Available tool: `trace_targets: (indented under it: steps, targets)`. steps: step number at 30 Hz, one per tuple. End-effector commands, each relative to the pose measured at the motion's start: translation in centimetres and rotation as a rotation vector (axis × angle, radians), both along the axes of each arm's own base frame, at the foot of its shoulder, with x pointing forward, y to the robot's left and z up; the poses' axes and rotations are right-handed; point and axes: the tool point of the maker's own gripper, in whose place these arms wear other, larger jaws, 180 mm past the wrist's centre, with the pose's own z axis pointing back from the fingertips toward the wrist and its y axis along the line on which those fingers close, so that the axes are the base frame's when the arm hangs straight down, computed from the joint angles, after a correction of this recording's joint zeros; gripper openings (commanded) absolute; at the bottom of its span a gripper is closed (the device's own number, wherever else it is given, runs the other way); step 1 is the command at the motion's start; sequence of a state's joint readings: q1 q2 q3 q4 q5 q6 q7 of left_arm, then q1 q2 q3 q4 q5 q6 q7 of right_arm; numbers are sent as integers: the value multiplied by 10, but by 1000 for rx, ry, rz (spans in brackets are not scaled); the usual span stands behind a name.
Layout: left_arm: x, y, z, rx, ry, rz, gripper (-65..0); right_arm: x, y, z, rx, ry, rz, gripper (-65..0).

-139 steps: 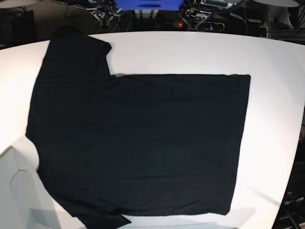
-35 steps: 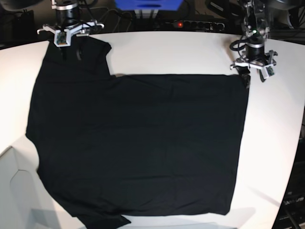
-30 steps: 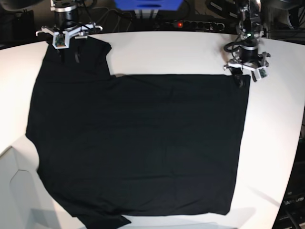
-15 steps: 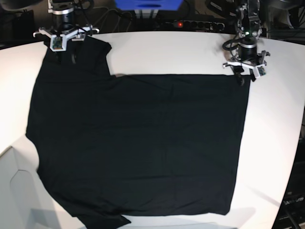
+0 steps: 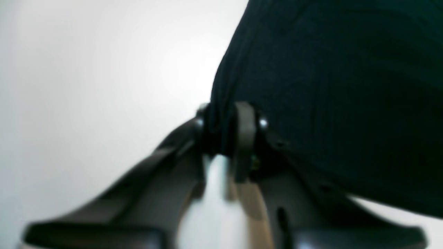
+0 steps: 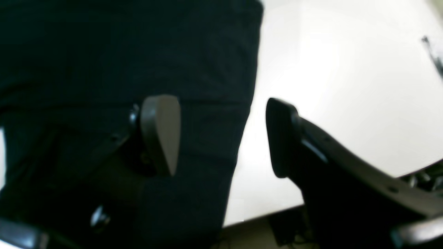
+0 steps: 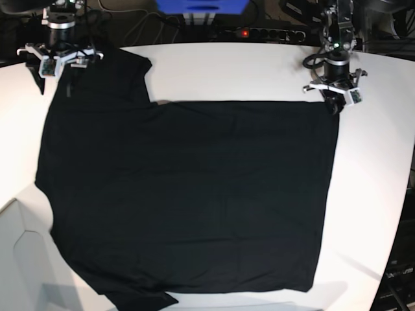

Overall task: Fold the T-shirt properly
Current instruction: 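Grasp the shoulder edge corners with both grippers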

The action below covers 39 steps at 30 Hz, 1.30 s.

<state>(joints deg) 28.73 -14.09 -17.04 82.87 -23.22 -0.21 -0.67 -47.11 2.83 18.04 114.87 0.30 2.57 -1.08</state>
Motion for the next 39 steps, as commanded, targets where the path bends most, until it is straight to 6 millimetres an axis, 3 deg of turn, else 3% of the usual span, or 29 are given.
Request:
trace_targets:
  steps: [1,3,9,15,24,33,39]
  targets:
    - [-3,-1,-1,-6,16,-6,-593,3,2,5,1,-18,35,-252]
    - [-2,-1,0,-6,13,-7,-650,3,4,-3,29,-5,42,-252]
    - [-5,0,-1,-4,19,-5,-648,13,-2,-32,113,107,16,-253]
    - [-14,1,-3,-1,34,-2,-648,20,-17,-44,135,229,12,-253]
    - [-15,-1,1,1,24,-10,-648,13,-24,-52,134,323,9,-251]
    - [-17,-1,2,3,28,-11,-649,-8,-29,-94,200,426,-13,-252]
    - [-20,-1,1,3,34,-9,-649,-10,-32,-98,199,444,-8,-257]
